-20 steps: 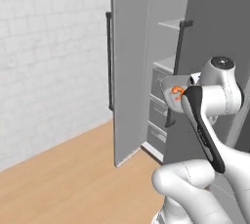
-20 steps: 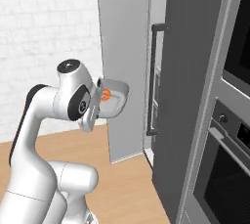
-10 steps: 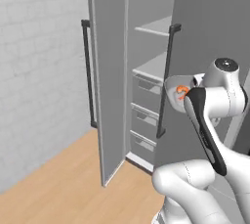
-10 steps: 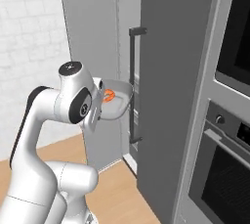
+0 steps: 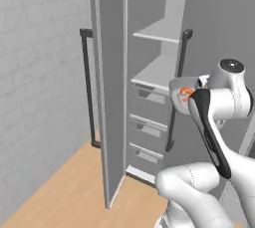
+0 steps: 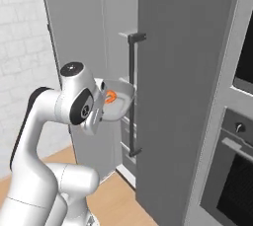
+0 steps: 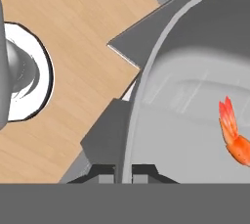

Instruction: Take the meat container that has the shrimp and place it on the second highest rack of the freezer. Then take the vegetable container that has the potato and broccoli and place it on the highest rack of the freezer.

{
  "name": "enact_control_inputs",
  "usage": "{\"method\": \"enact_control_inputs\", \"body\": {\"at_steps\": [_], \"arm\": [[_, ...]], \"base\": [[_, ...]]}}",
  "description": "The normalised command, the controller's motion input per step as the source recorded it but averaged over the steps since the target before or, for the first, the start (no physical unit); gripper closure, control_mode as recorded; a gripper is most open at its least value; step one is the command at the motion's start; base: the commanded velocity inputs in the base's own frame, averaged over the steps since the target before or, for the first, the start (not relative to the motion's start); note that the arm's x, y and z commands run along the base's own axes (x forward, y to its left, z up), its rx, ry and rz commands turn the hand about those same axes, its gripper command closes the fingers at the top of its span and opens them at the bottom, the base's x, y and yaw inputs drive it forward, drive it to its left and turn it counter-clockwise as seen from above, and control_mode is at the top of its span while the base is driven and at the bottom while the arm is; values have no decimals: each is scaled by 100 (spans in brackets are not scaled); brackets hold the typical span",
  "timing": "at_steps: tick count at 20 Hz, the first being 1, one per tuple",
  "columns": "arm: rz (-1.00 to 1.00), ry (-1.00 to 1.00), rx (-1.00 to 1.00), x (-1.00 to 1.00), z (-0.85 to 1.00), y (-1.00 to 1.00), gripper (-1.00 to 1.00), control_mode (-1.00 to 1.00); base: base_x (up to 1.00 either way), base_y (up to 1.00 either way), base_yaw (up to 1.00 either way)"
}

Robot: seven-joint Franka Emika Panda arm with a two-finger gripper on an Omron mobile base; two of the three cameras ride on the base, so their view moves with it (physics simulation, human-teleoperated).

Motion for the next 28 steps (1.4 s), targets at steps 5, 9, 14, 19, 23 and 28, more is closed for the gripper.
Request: {"method": "enact_control_inputs", "body": {"at_steps": [5,9,14,19,23,28], "arm": [[0,0,0,0,0,0,100,100],[0,0,0,0,0,0,100,100],[0,0,0,0,0,0,100,100],[0,0,0,0,0,0,100,100],[0,0,0,0,0,0,100,100],[0,0,0,0,0,0,100,100]], "base": [[58,49,-15],[55,26,-9],[50,2,-5],[52,-10,0],[63,0,0],[57,0,0]]}}
